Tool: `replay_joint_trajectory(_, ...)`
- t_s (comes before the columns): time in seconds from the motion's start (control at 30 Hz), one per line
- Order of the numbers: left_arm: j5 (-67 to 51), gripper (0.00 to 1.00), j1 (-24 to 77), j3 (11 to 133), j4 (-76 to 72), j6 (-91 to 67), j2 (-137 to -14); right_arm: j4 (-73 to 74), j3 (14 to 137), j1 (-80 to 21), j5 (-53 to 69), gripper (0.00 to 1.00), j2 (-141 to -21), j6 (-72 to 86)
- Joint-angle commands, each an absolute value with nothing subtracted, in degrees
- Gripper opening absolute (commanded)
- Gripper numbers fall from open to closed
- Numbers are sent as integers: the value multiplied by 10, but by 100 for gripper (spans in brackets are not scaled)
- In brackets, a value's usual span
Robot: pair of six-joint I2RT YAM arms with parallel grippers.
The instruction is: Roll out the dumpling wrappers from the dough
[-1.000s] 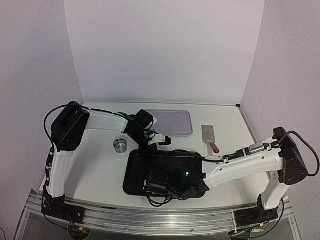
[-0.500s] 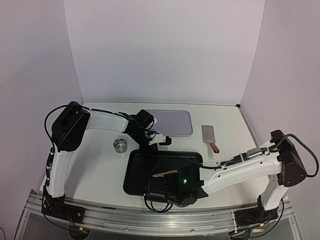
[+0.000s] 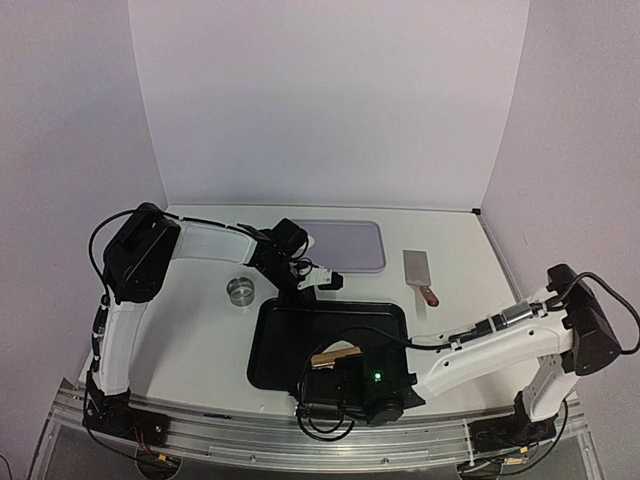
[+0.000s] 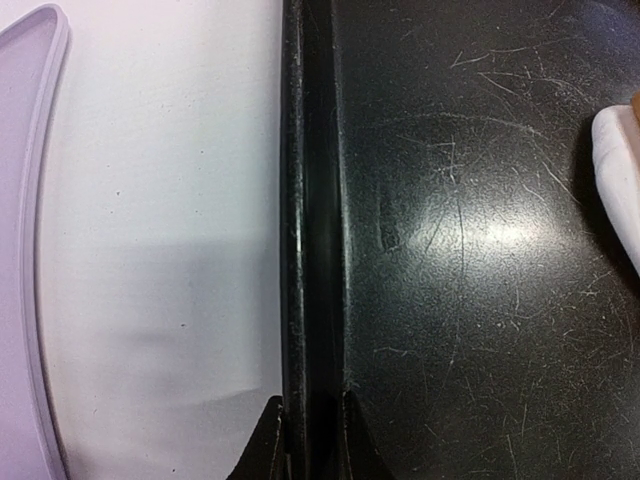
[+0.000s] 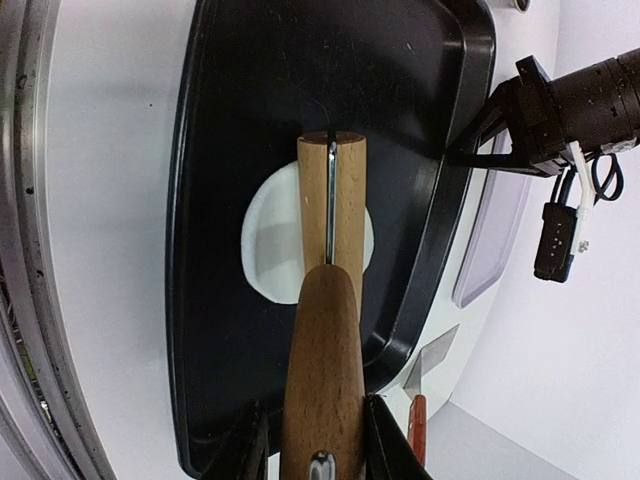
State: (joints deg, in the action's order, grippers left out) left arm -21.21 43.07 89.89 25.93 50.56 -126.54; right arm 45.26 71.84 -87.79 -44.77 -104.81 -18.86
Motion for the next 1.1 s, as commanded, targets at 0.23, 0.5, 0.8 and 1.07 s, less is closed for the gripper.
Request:
replay_joint_trajectory(0.23,-138,0,428,899,226,548,-1278,505,730,-805,-358,0,-1095,-221)
replay_joint_trajectory(0.5,-137,0,425,894,228,553,-1280,575,686,-850,-364,0,-1031,-156)
replay_joint_trajectory(0.8,-130,0,425,893,227,560,-1280,525,702,-795,-373,0,-1083,-240)
replay_joint_trajectory(1.07,-133,0,425,899,233,559,-1276,551,692,-810,-379,0,-1062,-202)
